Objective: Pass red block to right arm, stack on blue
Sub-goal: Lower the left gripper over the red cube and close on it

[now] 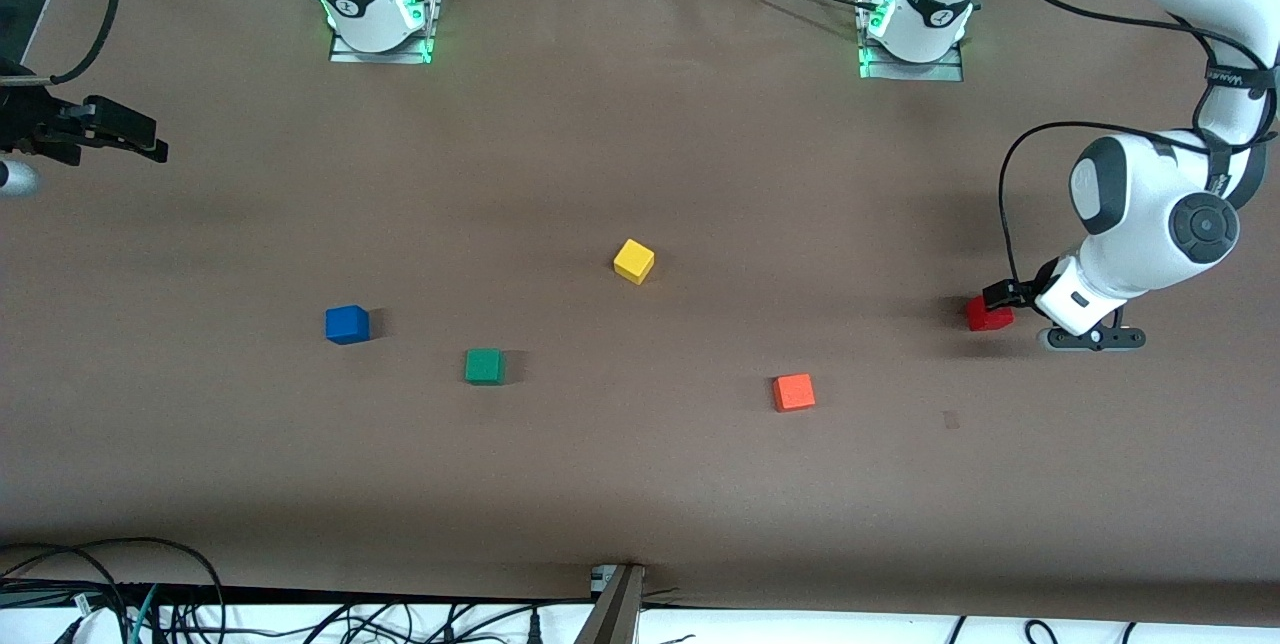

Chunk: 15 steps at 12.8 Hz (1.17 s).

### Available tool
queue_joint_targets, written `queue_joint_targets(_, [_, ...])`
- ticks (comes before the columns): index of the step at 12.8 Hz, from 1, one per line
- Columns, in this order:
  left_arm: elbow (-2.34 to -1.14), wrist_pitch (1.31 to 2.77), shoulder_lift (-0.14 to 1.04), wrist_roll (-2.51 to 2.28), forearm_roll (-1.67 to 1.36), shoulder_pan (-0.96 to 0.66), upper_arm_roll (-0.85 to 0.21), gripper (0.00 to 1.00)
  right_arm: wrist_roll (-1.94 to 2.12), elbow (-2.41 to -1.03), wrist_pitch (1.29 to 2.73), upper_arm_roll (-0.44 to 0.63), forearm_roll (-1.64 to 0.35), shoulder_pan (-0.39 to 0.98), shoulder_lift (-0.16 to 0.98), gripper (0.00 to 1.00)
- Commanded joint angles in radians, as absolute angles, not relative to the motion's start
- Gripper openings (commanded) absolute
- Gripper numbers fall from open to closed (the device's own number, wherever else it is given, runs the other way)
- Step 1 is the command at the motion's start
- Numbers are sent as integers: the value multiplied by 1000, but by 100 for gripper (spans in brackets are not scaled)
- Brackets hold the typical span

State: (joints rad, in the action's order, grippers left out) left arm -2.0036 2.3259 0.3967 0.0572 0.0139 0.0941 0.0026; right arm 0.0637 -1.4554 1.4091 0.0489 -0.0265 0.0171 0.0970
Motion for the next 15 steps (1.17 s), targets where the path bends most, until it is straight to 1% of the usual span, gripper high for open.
queue_joint_targets(1, [-2009, 2368, 442, 63, 46, 97, 0, 100, 69, -1465, 1408, 48, -31, 15, 94, 100])
queue_joint_targets(3, [-2017, 2416, 468, 63, 46, 97, 0, 100, 75, -1465, 1408, 48, -31, 14, 95, 100])
queue_joint_targets(11, [-2045, 2462, 512, 69, 46, 97, -3, 100, 74, -1466, 1407, 48, -29, 14, 100, 100])
queue_joint_targets(12, [-2040, 2461, 512, 72, 48, 95, -3, 70, 74, -1466, 1407, 49, -29, 14, 101, 100])
queue_joint_targets(13, [-2034, 2461, 517, 74, 48, 92, -2, 45, 75, -1465, 1405, 49, -31, 14, 106, 100])
queue_joint_targets(14, [-2033, 2459, 517, 75, 48, 92, -2, 26, 77, -1466, 1405, 48, -31, 14, 107, 100])
queue_joint_targets(15, [-2031, 2453, 514, 75, 48, 91, -2, 2, 78, -1465, 1391, 49, -29, 14, 110, 100])
